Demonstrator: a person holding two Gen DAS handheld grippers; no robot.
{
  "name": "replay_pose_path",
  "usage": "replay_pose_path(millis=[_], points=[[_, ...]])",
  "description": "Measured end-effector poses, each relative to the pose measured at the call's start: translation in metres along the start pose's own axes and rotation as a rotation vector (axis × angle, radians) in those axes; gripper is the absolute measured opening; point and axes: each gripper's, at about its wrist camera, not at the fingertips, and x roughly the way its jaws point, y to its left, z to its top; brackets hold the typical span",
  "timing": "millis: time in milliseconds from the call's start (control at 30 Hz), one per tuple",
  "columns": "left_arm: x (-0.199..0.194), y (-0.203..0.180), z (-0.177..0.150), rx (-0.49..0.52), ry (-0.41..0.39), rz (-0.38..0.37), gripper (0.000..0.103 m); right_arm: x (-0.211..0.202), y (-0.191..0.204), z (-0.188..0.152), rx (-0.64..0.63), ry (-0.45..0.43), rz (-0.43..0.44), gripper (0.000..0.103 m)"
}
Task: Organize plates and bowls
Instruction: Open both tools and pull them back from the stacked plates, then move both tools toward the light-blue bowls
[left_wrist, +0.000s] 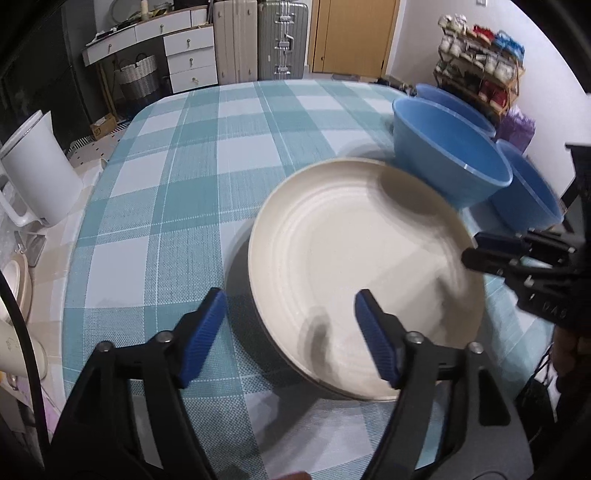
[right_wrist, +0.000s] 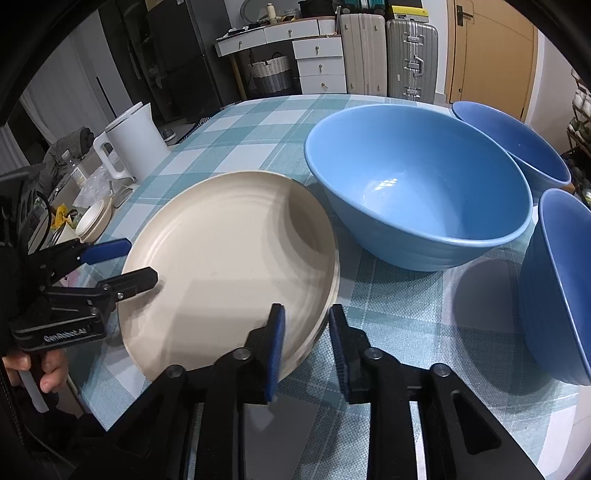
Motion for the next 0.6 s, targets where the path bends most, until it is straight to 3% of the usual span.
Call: replay_pose_path(millis=[200, 267, 333, 400, 600], points=[[-0.016, -0.002, 0.004, -0.002, -0.039, -0.019, 0.085, -0.013, 0.004, 0.001, -0.009, -0.022, 0.007, 0.053], [-0.021, -0.004, 0.005, 0.000, -0.048, -0.025, 0.087, -0.017, 0.005, 0.001, -0.012, -0.027, 0.003, 0.072], [-0.027, -0.006, 0.006, 0.001, -0.056, -0.033, 0.095, -0.023, 0.007, 0.001, -0.013, -0.043, 0.022, 0.080], [-0.034, -0.007, 0.008, -0.005, -0.071, -0.037, 0.102, -0.029, 0.009, 0.002, -0.012, -0.055, 0.029, 0.084], [-0.051, -0.014, 0.012, 0.000, -0.098, -0.056, 0.102, -0.047, 0.014, 0.002, -0.042, -0.078, 0.012, 0.091]])
